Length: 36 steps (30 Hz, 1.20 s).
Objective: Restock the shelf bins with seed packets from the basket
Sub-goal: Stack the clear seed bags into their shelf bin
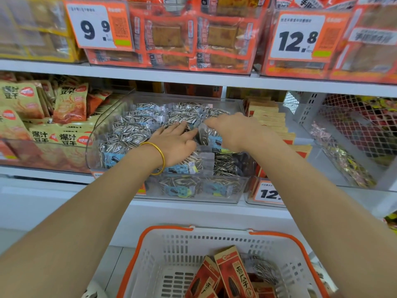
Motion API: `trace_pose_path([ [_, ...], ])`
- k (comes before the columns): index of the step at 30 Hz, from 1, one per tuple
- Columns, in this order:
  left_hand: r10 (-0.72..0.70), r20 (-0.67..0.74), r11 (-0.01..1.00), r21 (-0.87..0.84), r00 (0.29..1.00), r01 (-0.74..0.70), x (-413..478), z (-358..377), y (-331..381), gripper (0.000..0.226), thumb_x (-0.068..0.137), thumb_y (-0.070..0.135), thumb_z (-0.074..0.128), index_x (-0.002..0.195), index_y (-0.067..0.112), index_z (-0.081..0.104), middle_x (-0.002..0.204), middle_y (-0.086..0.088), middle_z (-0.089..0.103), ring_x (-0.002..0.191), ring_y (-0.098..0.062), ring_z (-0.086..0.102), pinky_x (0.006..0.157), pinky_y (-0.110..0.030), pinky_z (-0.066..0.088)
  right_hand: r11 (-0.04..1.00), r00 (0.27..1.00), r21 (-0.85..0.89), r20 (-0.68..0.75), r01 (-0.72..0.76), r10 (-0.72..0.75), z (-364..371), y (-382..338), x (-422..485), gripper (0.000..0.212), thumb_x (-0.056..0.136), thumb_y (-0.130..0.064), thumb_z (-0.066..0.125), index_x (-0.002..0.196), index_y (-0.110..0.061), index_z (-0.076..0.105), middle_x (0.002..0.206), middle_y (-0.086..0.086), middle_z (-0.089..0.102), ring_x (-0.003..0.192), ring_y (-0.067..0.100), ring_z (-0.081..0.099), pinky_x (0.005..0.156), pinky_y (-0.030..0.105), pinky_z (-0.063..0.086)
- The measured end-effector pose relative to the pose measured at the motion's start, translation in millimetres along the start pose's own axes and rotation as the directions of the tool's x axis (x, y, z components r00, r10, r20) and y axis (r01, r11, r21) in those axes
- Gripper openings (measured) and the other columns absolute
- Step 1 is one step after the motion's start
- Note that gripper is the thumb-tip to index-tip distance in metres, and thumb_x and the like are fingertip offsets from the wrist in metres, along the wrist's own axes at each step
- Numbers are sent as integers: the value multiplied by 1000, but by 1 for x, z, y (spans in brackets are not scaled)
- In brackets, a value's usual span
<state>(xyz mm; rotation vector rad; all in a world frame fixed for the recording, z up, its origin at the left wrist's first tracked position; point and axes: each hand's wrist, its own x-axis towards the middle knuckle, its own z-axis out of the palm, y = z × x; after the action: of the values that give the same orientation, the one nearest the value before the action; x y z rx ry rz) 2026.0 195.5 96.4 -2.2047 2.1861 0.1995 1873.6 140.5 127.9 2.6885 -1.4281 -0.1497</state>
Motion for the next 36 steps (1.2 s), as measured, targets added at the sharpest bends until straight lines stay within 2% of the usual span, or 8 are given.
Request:
trace_pose_path([
  [3, 0, 0, 1000, -2, 1000, 0, 0, 0, 0, 52, 99, 34, 12, 150, 32, 3, 158, -1, -10, 145, -17, -8, 118, -42, -2, 999, 999, 45, 23, 28, -29, 7, 3, -7, 59, 94, -8, 48, 145, -28, 24, 145, 1, 41, 131, 33, 31, 98, 49, 35],
  [5, 1, 2, 1000, -4, 1000, -1, -1, -1, 0, 52, 99, 34, 12, 150, 33, 3, 158, 0, -11, 145, -16, -9, 117, -42, -3, 990, 996, 136, -80, 42, -31, 20, 5, -14, 59, 93, -14, 55, 144, -23, 28, 145, 2, 40, 131, 31, 29, 101, 48, 33],
  [9, -2, 2, 1000, 3, 1000, 2, 0, 0, 0, 51, 99, 35, 11, 150, 33, 2, 158, 0, -11, 145, -16, -9, 118, -41, -3, 995, 958, 5, -270, 104, -98, 53, -1, -21, 71, 93, -5, 50, 151, -19, 10, 159, -1, 8, 144, 31, 7, 116, 45, 14],
  [13, -8, 11, 1000, 1, 1000, 8, 0, -1, 1, 51, 100, 35, 12, 150, 32, 2, 158, 1, -12, 145, -15, -9, 118, -40, -3, 995, 991, -51, -102, 85, -90, 51, -3, -15, 82, 92, -8, 47, 150, -17, -10, 159, 5, -9, 146, 30, -1, 118, 45, 8],
  [19, -4, 3, 1000, -6, 1000, 4, -1, 0, 0, 51, 99, 35, 11, 150, 33, 1, 158, 1, -11, 145, -15, -9, 118, -40, -4, 999, 988, -12, 148, 42, -40, 29, -2, -8, 89, 89, -1, 44, 148, -29, -16, 157, -1, -20, 145, 31, -8, 117, 51, 7],
  [28, 17, -86, 999, -31, 996, -19, -4, 1, 0, 51, 100, 33, 16, 150, 29, 7, 159, -1, -2, 146, -17, -1, 117, -40, -1, 988, 977, -21, -147, 155, -157, 16, 12, -42, 102, 76, -26, 76, 151, -13, 7, 156, 6, 17, 140, 27, 25, 108, 37, 31],
  [33, 25, -114, 999, -21, 993, -28, -3, 4, 0, 50, 100, 32, 18, 150, 30, 12, 159, -1, 3, 146, -18, 3, 119, -40, 3, 981, 974, -175, -191, 88, -122, 15, 10, -48, 41, 84, -28, 69, 117, -9, 52, 121, 8, 53, 117, 25, 45, 85, 34, 39],
  [36, 31, -110, 999, -11, 993, -33, -3, 4, 0, 50, 100, 32, 18, 149, 30, 14, 159, -1, 3, 145, -18, 3, 118, -42, 3, 989, 972, -127, -212, 71, -97, 15, 8, -42, 18, 86, -10, 64, 100, -10, 51, 111, 8, 56, 108, 27, 50, 74, 33, 36],
])
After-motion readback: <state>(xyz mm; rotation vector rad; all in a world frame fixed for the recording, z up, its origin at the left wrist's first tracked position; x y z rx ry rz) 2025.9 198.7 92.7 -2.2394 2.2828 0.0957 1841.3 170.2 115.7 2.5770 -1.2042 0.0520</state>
